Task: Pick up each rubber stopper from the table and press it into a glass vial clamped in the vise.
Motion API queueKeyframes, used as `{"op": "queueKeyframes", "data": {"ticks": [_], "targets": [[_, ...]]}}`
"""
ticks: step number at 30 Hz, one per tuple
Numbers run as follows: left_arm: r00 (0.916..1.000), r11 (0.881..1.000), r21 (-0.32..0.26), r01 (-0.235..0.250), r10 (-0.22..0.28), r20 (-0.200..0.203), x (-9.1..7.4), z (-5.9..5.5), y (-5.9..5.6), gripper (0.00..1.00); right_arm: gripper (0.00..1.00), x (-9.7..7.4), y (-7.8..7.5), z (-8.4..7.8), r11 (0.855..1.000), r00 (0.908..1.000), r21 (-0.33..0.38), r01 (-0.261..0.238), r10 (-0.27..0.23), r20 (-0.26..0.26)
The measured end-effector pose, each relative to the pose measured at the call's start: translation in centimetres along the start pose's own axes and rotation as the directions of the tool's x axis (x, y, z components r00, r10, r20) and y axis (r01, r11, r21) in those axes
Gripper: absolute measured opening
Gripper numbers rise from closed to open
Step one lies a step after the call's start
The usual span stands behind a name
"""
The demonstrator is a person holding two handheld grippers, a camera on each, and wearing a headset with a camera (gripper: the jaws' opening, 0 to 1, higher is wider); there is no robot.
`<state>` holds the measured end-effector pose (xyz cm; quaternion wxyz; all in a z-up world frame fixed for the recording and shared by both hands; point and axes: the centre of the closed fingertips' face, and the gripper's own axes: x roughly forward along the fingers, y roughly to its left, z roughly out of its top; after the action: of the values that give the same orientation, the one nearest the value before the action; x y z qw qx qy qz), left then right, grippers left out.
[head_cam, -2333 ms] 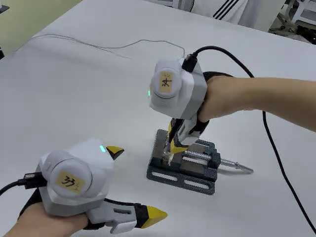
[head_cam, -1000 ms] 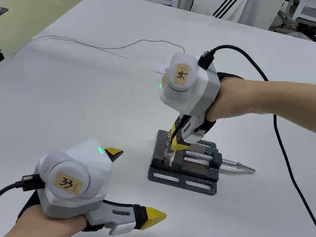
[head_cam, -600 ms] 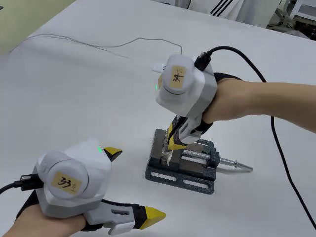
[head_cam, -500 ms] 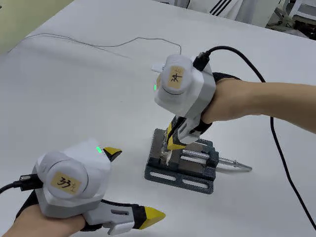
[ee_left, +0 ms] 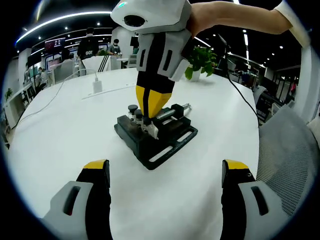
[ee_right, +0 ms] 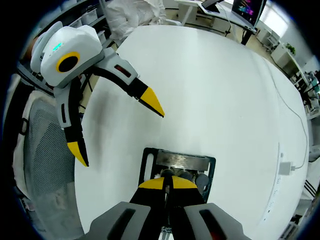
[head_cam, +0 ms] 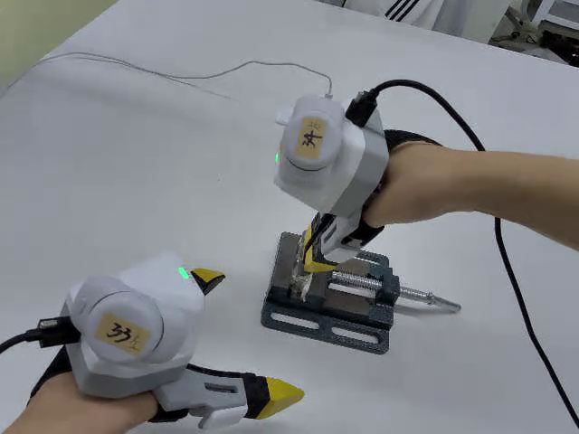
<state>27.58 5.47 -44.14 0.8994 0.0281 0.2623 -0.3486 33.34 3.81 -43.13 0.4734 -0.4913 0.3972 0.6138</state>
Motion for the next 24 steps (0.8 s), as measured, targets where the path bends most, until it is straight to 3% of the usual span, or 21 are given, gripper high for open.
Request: {"op": "queueKeyframes", "data": {"ticks": [6, 14, 24], "targets": [[1.0000, 1.000, -0.001, 0.002, -0.002, 0.000, 0.27, 0.12, 0.11, 0.92, 0.00, 0.06, 0.04, 0.08, 1.000, 0.9998, 0.006, -0.017, 0.017, 0.009], [1.0000, 1.000, -0.011, -0.006, 0.006, 0.004, 0.28, 0.19, 0.47, 0.92, 0.00, 0.25, -0.07, 0.26, 0.999, 0.9985, -0.015, -0.044, 0.043, -0.032], [0.9998, 1.000, -0.014, -0.017, 0.017, 0.015, 0.10, 0.58, 0.84, 0.92, 0.00, 0.38, -0.07, 0.36, 0.999, 0.9948, -0.041, -0.024, 0.020, -0.100]]}}
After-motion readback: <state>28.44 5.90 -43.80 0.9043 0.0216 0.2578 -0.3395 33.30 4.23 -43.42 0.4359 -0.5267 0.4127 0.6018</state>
